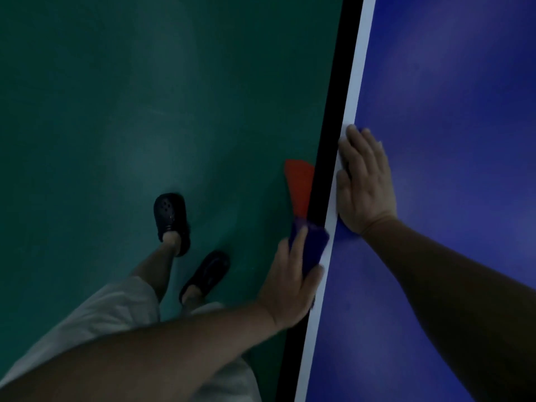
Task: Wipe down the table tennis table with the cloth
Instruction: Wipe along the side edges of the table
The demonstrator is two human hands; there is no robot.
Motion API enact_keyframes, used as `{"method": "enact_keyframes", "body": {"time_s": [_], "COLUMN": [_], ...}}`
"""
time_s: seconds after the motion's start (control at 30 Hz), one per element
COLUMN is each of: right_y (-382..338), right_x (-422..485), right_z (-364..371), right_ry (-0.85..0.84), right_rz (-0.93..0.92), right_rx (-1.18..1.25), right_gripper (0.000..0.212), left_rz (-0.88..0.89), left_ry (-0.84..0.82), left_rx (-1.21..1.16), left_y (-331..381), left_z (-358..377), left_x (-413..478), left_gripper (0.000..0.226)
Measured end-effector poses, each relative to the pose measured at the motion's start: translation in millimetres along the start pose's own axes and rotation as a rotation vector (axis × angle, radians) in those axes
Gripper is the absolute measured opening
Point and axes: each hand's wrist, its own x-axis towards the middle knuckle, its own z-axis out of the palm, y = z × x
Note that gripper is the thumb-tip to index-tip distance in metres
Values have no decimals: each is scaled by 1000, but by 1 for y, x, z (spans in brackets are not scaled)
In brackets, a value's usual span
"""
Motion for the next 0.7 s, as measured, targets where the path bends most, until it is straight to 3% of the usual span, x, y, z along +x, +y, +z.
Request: {"method": "enact_keyframes", "body": {"time_s": [0.13, 0.23, 0.37, 0.53, 0.7], "right_y": [4, 2, 5, 4, -3], "right_x": [5, 6, 7, 7, 8], "right_z": [1, -1, -2, -4, -7], "right_ry": [-11, -31, -42, -53, -36], "right_rz": [17, 41, 38, 40, 69], "right_rx": [-1, 2, -18, -18, 40], "right_gripper": [51, 52, 52, 53, 49], "left_rz": [24, 11, 13, -76, -47], "left_ry": [186, 196, 148, -66, 26], "left_rx": [8, 30, 16, -15, -29], "left_y": [44, 68, 56, 37, 60], "left_z": [-33, -47, -36, -25, -48], "left_x": [144, 205, 155, 47, 155], "left_gripper": [76, 75, 72, 67, 72]}}
